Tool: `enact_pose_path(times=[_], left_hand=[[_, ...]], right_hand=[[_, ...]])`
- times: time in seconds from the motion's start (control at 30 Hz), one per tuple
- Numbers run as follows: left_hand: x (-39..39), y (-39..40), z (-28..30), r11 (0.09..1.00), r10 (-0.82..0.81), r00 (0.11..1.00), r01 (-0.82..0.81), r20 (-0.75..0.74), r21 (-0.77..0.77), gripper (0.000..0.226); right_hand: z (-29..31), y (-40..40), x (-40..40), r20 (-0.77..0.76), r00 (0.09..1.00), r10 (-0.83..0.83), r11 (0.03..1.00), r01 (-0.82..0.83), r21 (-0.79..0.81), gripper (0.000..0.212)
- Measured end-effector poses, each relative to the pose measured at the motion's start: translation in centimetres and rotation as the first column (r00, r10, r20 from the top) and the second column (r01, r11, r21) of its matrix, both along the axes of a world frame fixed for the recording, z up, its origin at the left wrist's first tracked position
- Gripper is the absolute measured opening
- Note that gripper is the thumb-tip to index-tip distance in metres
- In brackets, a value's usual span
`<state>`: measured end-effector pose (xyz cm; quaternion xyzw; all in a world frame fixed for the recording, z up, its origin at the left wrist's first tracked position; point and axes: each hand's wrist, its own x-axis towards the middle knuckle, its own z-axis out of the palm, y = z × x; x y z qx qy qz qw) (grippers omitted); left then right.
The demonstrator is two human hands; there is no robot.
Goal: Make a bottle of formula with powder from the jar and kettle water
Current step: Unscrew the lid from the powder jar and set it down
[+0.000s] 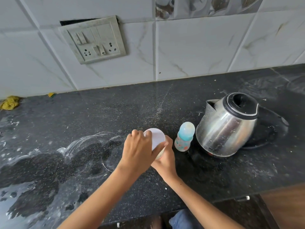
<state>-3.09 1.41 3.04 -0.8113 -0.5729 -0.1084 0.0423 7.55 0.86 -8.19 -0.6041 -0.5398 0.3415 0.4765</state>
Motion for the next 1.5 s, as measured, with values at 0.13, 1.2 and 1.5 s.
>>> enact_pose_path(times=[0.13,1.2,1.5], left_hand=[[-1.6,1.1,0.9,0.973,-0.169,0.985,0.163,-0.022,-0.165,0.069],[-2.1,-7.3,-5.6,0.876,-0.440,0.892,0.452,0.104,-0.166,0.059],[-1.0,-6.8,-8.3,0.843,-0.468,0.869,0.494,0.162,-0.212,0.058]], right_hand=[[0.0,-0.1,0.5,0.051,0.998,0.024,1.000,-0.025,0.014,0.097],[1.5,-7.9,9.1,0.265,0.964,-0.001,1.000,0.006,-0.019,0.029],[1.9,-6.7,10.7,0.201,0.965,-0.170,0.985,0.168,0.027,0.033]])
